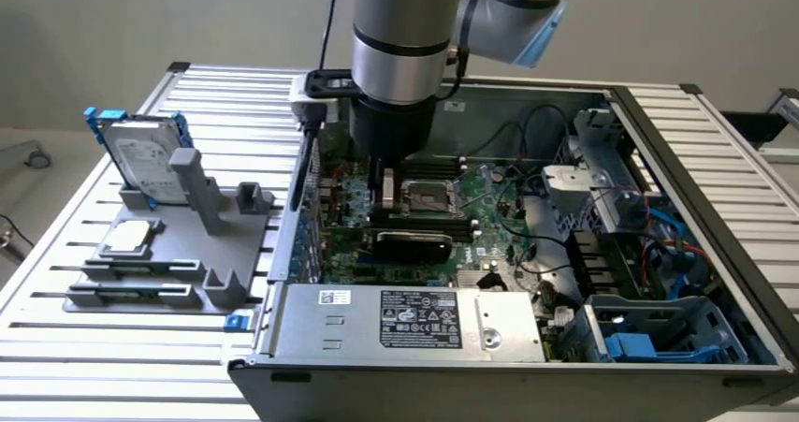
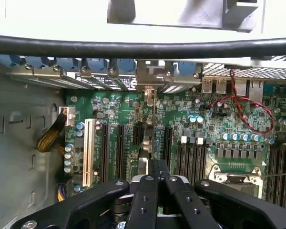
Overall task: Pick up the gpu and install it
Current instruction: 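Press down on the gpu until it lock into place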
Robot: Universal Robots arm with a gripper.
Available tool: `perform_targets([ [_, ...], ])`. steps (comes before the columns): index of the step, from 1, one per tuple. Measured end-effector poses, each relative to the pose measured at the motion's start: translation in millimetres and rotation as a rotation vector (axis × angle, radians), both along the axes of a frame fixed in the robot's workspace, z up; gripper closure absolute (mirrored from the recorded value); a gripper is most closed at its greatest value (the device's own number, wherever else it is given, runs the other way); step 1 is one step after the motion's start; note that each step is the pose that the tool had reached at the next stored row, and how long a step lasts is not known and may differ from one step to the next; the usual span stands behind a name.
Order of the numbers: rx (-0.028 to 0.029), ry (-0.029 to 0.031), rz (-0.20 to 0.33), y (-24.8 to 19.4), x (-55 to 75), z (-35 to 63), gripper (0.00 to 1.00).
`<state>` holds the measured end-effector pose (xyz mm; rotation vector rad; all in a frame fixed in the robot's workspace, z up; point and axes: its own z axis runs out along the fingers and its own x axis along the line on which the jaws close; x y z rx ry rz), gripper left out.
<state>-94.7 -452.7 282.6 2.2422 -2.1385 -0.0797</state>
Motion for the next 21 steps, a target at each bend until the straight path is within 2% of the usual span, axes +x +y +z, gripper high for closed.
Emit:
perform_targets([
  [3,0.0000,0.0155,0.000,0.1,-4.2,0.5,0.89],
  [7,-0.0003,0.0395,0.000,0.0,-10.1,0.8,0.89],
  [10,-0.0038,0.0470,0.000,0.0,-14.4,1.2,0.89],
  [11,-0.0070,0.0480,0.000,0.0,-15.9,1.3,0.89],
  [17,-0.0405,0.0524,0.001,0.0,-25.7,1.5,0.89],
  [21,-0.0538,0.0552,0.001,0.0,-30.0,2.9,0.89],
])
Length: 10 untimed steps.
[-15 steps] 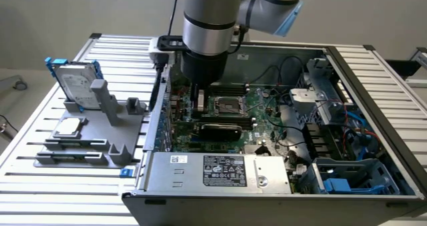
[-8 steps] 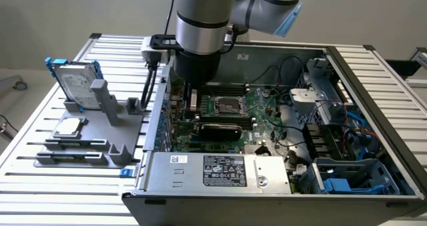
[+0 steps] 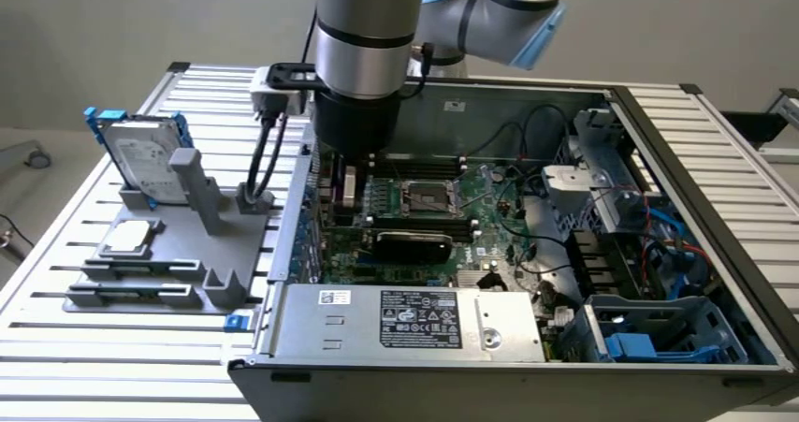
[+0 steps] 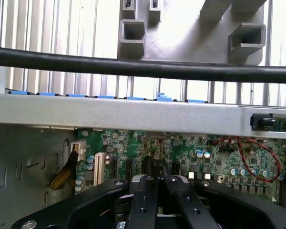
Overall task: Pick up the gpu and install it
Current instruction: 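Press down on the gpu until it lock into place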
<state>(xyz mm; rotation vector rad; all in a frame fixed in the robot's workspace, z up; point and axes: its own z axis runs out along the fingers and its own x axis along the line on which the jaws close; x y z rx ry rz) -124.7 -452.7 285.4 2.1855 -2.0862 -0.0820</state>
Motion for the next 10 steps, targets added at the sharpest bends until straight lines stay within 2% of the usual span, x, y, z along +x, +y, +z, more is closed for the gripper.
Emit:
perform_targets([
  [2,-0.0052,0.0020,0.000,0.1,-1.9,0.8,0.89],
  [10,-0.0148,0.0107,0.000,0.1,-5.8,7.4,0.89],
])
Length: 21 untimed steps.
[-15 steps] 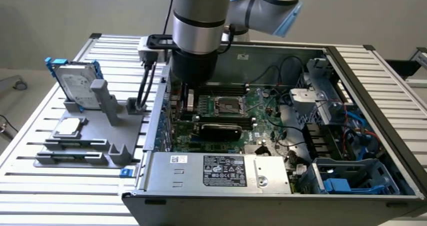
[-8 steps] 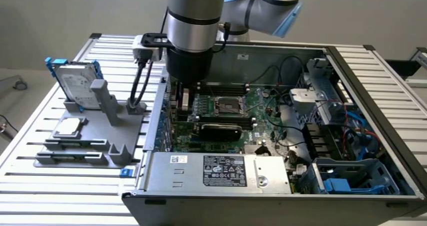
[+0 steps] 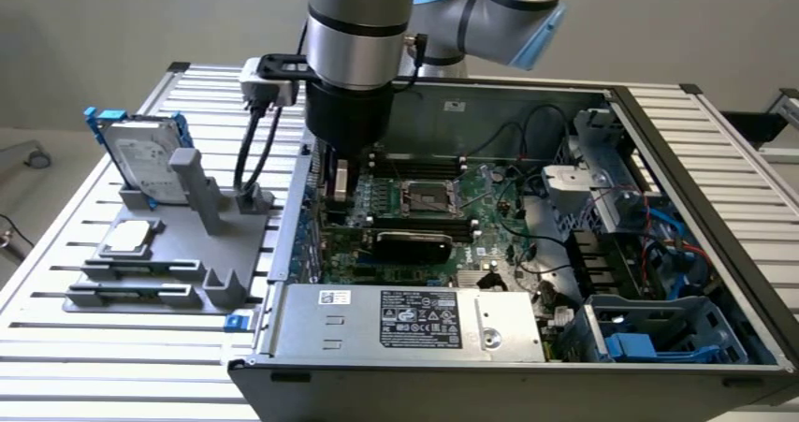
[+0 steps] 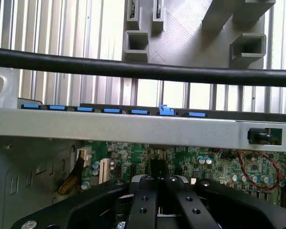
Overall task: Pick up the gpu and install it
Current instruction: 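Press down on the gpu until it lock into place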
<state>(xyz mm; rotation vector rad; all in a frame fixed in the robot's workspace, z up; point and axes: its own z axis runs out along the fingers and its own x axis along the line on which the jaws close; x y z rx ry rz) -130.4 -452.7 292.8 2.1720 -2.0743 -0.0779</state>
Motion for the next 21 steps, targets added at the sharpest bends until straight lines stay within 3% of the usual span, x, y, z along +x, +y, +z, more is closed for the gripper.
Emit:
perform_targets([
  [5,-0.0083,0.0138,0.000,0.0,-1.3,1.8,0.89],
  [9,-0.0094,0.0235,0.000,0.1,-1.4,4.3,0.89],
  [21,-0.0098,0.0274,-0.003,1.0,-1.7,4.7,0.89],
])
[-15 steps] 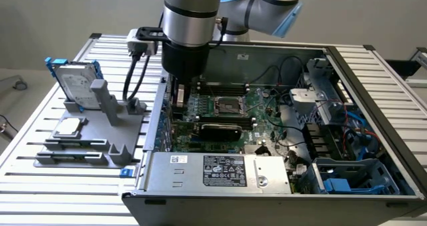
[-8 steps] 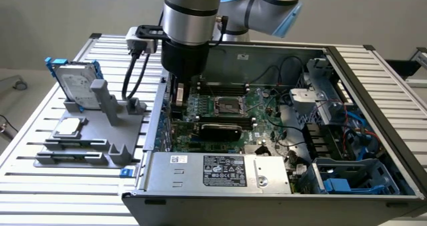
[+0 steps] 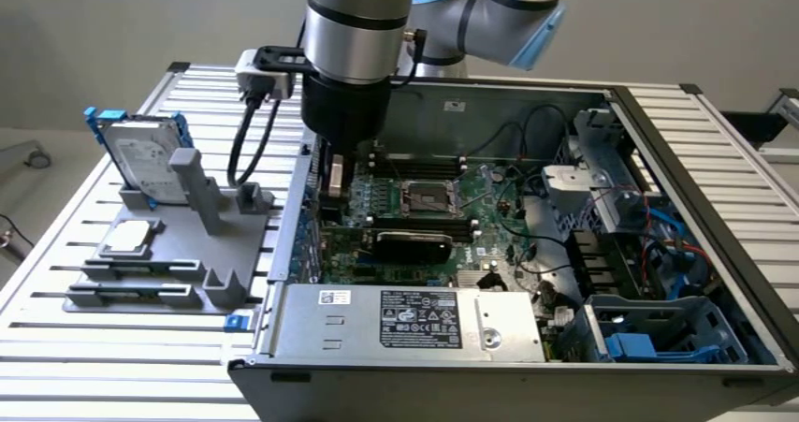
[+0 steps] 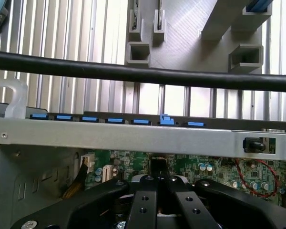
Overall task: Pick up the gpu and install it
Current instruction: 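Press down on the gpu until it lock into place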
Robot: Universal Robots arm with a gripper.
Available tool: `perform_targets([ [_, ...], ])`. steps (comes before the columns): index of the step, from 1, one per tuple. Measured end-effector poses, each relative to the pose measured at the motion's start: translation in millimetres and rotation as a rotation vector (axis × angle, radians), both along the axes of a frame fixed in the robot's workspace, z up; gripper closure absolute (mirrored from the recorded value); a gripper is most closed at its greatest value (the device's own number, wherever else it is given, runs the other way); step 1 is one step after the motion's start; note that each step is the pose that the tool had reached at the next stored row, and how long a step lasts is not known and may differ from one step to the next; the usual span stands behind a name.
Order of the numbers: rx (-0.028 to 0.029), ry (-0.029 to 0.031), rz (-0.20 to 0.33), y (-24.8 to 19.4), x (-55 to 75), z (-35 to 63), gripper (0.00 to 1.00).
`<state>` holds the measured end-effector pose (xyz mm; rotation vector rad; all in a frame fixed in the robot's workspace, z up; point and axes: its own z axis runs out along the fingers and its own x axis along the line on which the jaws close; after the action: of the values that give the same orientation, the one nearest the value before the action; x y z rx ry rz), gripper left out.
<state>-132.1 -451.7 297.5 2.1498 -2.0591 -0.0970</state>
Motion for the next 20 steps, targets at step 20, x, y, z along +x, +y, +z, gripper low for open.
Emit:
perform_targets([
  [20,0.0000,0.0149,-0.015,4.9,-0.5,0.0,0.89],
])
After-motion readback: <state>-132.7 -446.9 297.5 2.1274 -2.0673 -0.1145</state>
